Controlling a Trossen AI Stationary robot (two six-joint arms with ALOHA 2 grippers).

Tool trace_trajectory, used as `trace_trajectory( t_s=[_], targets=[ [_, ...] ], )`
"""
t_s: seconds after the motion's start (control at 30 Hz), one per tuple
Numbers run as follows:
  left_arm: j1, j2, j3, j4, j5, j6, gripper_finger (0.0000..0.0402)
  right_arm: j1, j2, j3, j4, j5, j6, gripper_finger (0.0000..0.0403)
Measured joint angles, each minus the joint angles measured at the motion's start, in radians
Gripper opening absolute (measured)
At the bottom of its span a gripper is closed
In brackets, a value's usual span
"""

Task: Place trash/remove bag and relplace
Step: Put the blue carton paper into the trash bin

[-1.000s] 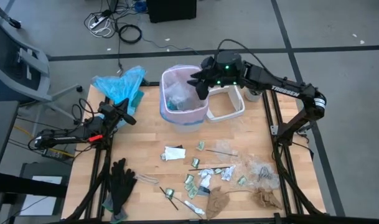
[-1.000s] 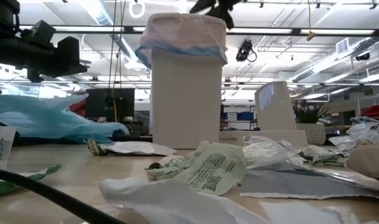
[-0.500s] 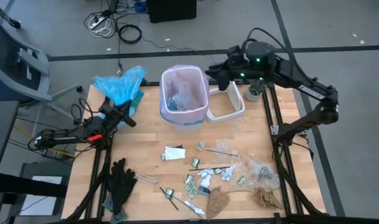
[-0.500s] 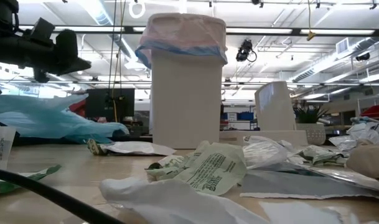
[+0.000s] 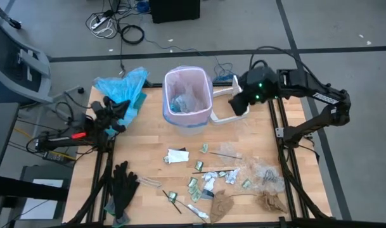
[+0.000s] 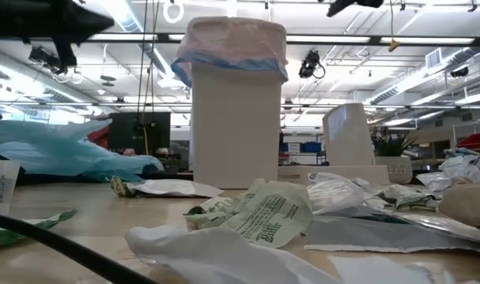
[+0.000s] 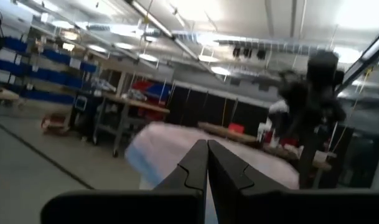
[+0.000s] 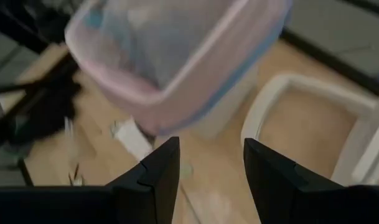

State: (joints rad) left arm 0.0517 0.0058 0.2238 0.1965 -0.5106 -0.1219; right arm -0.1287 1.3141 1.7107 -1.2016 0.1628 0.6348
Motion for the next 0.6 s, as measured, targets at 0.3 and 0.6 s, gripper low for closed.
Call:
trace_trajectory(
  t_s=[0.3, 0.6],
  targets=[
    [0.000, 0.178, 0.286, -0.297, 0.114, 0.070, 0.0021, 0.178, -0.001, -0.029, -0.138, 0.117, 0.122, 0.0164],
    [0.000, 0.507, 0.559, -0.472, 0.347, 0.227, 0.0021, 0.337, -0.013, -0.292, -0.096, 0.132, 0.364, 0.0164]
  ],
)
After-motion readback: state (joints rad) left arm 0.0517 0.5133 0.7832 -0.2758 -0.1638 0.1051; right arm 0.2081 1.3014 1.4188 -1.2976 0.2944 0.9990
